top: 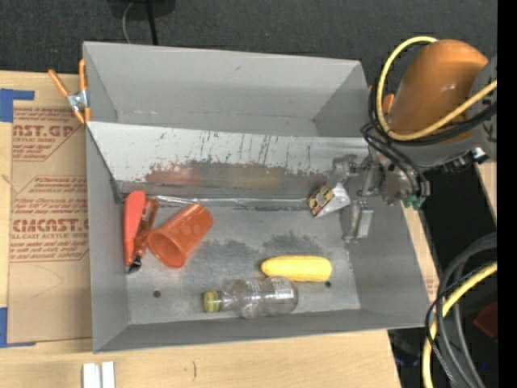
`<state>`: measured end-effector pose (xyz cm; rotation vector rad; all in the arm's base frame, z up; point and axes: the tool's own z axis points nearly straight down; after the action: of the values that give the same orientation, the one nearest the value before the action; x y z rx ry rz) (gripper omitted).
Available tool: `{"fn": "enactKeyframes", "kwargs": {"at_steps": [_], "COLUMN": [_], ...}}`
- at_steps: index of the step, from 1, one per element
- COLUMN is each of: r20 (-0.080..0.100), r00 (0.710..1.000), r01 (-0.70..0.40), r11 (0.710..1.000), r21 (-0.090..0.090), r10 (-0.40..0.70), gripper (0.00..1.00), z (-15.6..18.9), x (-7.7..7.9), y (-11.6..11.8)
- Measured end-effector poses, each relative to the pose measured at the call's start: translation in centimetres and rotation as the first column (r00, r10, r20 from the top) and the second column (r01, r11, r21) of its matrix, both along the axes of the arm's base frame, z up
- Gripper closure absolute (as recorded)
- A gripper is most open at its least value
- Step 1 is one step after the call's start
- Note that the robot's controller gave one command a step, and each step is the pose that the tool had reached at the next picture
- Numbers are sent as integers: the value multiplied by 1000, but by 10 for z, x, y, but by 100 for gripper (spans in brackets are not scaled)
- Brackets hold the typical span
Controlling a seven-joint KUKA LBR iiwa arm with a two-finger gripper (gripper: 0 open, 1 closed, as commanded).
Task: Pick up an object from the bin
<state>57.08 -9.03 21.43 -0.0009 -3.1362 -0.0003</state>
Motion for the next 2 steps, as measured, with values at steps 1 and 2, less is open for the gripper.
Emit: {"fn": "enactKeyframes", "kwargs": {"at_steps": [1, 2], "r20": [8, 16], "r00": [1000, 998], "r01": [-1, -67], "r11": [1000, 998], "r21": [-1, -4], "r10": [1, 67], "gripper": [0, 0], "z": [5, -12], "x": [1, -11], "y": [0, 10]}}
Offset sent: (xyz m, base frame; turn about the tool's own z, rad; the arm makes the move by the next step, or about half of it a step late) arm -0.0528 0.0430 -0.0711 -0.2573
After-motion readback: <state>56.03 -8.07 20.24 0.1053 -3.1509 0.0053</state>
